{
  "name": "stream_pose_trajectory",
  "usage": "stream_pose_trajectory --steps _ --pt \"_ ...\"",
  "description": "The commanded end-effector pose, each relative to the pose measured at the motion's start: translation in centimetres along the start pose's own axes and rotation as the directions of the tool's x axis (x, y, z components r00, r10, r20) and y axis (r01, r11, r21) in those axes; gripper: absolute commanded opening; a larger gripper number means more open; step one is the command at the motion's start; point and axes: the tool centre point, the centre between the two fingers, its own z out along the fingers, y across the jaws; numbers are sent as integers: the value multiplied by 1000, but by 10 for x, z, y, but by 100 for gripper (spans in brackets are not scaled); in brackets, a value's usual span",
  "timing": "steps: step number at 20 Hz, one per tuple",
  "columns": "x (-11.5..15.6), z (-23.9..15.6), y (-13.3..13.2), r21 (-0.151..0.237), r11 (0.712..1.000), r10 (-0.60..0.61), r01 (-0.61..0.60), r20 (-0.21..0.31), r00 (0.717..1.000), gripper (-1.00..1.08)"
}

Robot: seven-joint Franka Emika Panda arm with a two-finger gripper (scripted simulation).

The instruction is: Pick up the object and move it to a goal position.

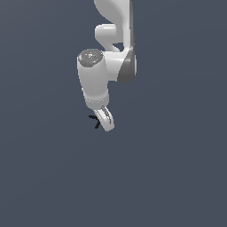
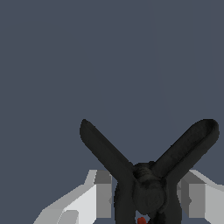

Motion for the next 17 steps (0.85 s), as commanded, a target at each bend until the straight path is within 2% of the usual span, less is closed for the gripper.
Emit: stream_pose_trajectory --steps 1,9,17 --pt "10 -25 9 -1 1000 0 0 0 1000 -100" --pt "33 -83 27 -1 1000 0 0 -1 1000 -100" --pt "41 -100 30 -1 1000 -2 2 -2 1000 -100"
